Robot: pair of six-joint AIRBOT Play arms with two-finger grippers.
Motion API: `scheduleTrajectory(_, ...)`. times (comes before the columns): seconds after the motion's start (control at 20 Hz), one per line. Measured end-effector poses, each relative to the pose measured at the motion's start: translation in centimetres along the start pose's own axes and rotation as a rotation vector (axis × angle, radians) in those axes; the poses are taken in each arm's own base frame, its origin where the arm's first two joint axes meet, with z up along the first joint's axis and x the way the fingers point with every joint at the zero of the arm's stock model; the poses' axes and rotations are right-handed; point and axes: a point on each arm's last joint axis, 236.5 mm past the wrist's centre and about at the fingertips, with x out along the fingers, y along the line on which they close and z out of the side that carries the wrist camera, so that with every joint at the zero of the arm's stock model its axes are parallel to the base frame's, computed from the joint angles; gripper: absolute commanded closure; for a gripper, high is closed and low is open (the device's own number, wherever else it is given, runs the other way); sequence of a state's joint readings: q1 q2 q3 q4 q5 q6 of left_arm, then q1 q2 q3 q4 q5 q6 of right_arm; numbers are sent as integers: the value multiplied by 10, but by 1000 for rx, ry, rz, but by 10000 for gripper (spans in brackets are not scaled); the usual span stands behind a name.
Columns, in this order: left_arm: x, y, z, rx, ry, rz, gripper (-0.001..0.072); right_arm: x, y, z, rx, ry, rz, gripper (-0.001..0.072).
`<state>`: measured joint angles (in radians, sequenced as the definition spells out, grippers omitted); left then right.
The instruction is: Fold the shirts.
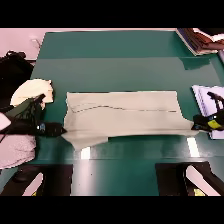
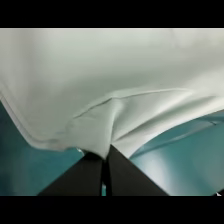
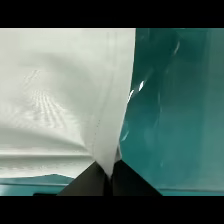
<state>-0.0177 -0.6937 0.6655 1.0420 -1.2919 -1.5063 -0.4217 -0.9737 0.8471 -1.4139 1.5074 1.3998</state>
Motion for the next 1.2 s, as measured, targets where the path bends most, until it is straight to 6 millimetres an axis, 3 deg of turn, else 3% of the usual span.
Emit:
scheduleTrajectory(0.2, 16, 9, 77, 18, -60, 24, 683, -10, 16, 54, -56, -45, -20, 694)
scheduleTrajectory(0.45, 56, 27, 154, 35, -66, 38, 678, 0, 43, 120, -89, -47, 26, 683)
scheduleTrajectory(0.5, 63, 29, 166, 34, -73, 34, 516, 3, 49, 132, -85, -50, 52, 548)
scheduleTrajectory(0.55, 68, 30, 176, 33, -78, 32, 201, 5, 55, 143, -81, -56, 78, 375)
scheduleTrajectory(0.6, 70, 32, 184, 31, -89, 31, 174, 5, 59, 152, -71, -62, 108, 321)
scheduleTrajectory(0.7, 70, 28, 199, 22, -112, 20, 182, 3, 66, 168, -59, -81, 177, 286)
scheduleTrajectory(0.75, 68, 25, 205, 21, -121, 12, 318, 1, 64, 174, -57, -92, 201, 228)
scheduleTrajectory(0.8, 66, 21, 209, 19, -123, 3, 570, 0, 59, 177, -54, -99, 216, 187)
scheduleTrajectory(0.85, 64, 18, 211, 18, -121, -5, 679, 0, 52, 178, -45, -95, 232, 176)
scheduleTrajectory(0.95, 62, 9, 213, 13, -117, -38, 682, 5, 32, 172, -9, -76, 258, 109)
scheduleTrajectory(1.05, 64, -4, 213, 24, -113, -62, 682, 19, 14, 162, 36, -46, 299, 109)
scheduleTrajectory(1.2, 76, -38, 210, 76, -117, -97, 682, 46, 9, 148, 95, 5, 413, 110)
